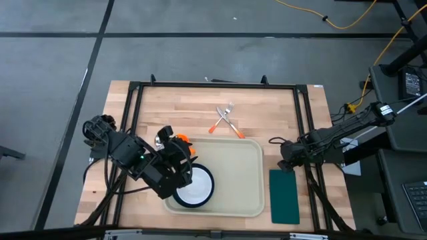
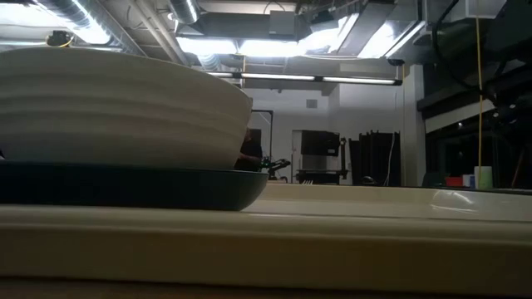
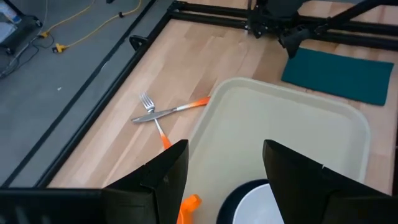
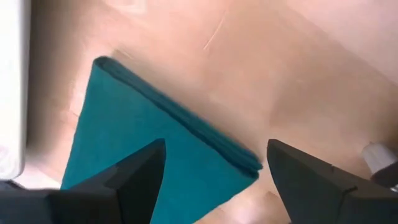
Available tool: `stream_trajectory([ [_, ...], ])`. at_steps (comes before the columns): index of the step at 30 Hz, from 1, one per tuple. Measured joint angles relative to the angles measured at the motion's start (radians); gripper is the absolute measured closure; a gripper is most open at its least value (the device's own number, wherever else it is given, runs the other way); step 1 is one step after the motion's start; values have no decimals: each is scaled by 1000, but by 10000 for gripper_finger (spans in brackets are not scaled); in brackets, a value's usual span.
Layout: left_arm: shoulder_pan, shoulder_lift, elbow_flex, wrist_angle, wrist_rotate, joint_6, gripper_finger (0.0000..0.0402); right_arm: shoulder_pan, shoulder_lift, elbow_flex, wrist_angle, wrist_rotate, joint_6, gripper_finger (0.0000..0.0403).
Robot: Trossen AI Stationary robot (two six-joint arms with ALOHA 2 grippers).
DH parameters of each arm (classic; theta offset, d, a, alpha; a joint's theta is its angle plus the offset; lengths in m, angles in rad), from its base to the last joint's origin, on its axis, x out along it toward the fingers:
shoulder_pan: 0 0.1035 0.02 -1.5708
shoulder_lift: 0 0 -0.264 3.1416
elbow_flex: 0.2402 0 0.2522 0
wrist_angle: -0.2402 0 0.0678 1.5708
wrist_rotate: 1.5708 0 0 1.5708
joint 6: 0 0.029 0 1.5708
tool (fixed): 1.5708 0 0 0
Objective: Set up tray
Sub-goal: Put the green napkin on the brown tray
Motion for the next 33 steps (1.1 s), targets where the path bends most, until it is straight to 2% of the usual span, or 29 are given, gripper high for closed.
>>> stream_trajectory([
  [6, -3, 5, 0, 0, 2, -1, 201, 7, 24, 0, -3, -28, 22, 120],
  [18, -22, 13, 0, 0, 4, -13, 201, 96, 51, 0, 11, -79, 61, 120],
  [21, -25, 20, 0, 0, 1, -10, 201, 105, 51, -2, 42, -82, 59, 120],
  [26, -30, 24, 0, 0, 3, -10, 201, 105, 52, -77, 190, -157, 79, 120],
  [33, -31, 24, 0, 3, 27, -20, 201, 105, 54, -106, 219, -161, 117, 120],
])
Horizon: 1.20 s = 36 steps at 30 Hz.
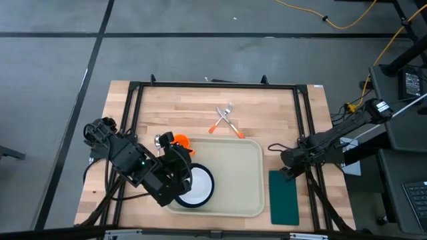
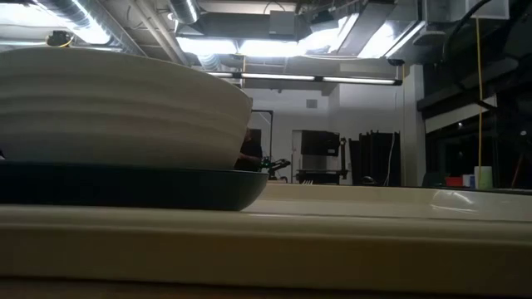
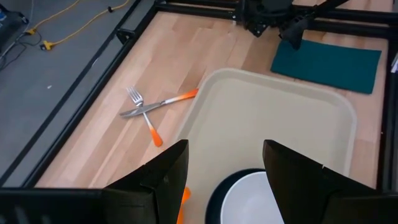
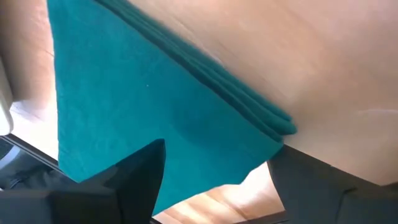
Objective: Set up tray
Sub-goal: Put the green napkin on the brown tray
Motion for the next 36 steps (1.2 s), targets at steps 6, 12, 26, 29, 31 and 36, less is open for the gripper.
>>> stream_trajectory([
  [6, 0, 0, 0, 1, -3, 7, 201, 0, 0, 0, -2, 12, 1, 122],
  [12, 0, 0, 0, 1, -5, 9, 201, 0, 1, -2, -11, 16, -1, 175],
  [26, 0, 0, 0, 0, -5, 11, 201, 0, 2, -6, 27, 48, -24, 385],
  [29, 0, 0, 0, 0, -5, 11, 201, 0, 3, -6, 52, 47, -23, 383],
  [31, 0, 0, 0, -1, -5, 11, 201, 0, 3, -8, 87, 49, -19, 391],
  [36, 0, 0, 0, -2, -5, 11, 201, -1, 3, -1, 176, 38, -8, 394],
])
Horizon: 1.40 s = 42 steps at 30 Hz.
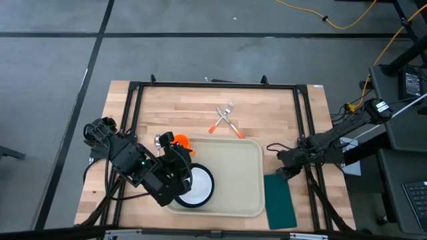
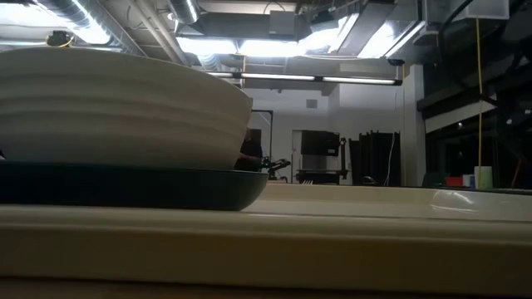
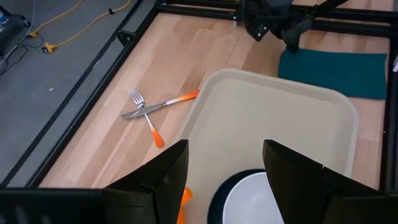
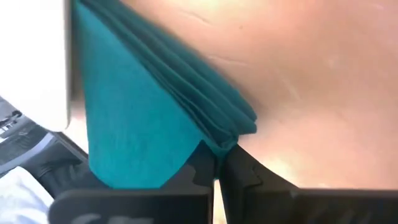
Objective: Set up tray
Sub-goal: Put the green napkin on the brown tray
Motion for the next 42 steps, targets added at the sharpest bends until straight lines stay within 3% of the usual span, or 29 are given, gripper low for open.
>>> stream_trajectory([
  [14, 0, 0, 0, 0, 7, 24, 201, 0, -1, 262, -411, 68, -103, 394],
  [21, 0, 0, 0, 0, 7, 26, 201, 1, -1, 435, -591, 169, -145, 394],
  [34, 0, 0, 0, 0, 7, 41, 201, 0, 10, 662, -623, 303, -217, 394],
  [42, 0, 0, 0, -1, 7, 45, 201, 1, 105, 841, -621, 361, -314, 394],
])
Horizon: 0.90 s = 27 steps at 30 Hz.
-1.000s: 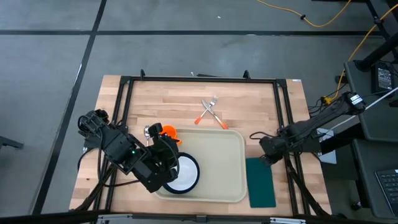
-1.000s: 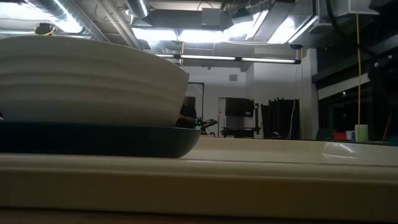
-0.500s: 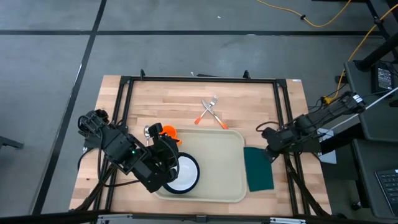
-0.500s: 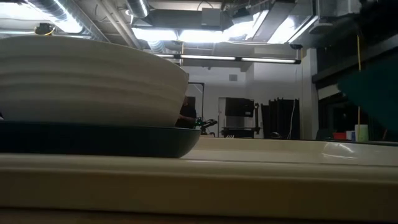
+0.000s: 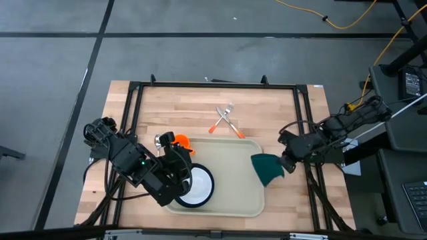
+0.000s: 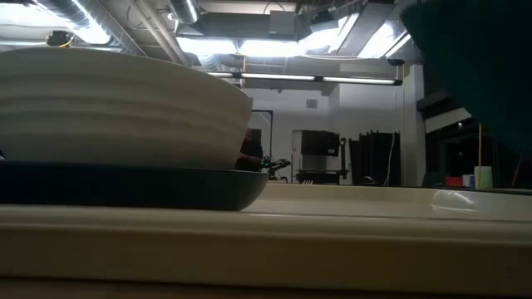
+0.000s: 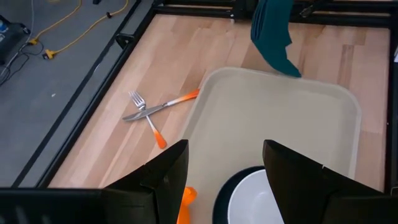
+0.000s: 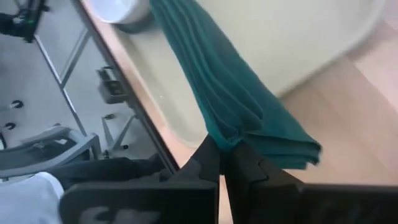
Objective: Set up tray
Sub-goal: Put the green napkin on the brown tray
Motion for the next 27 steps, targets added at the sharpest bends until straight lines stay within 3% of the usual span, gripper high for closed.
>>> stream_trajectory([
  [15, 0, 0, 0, 0, 0, 8, 201, 32, 355, 353, 37, -9, -243, 394],
  [27, 0, 0, 0, 0, 0, 8, 201, 105, 471, 383, 166, -3, -277, 394],
])
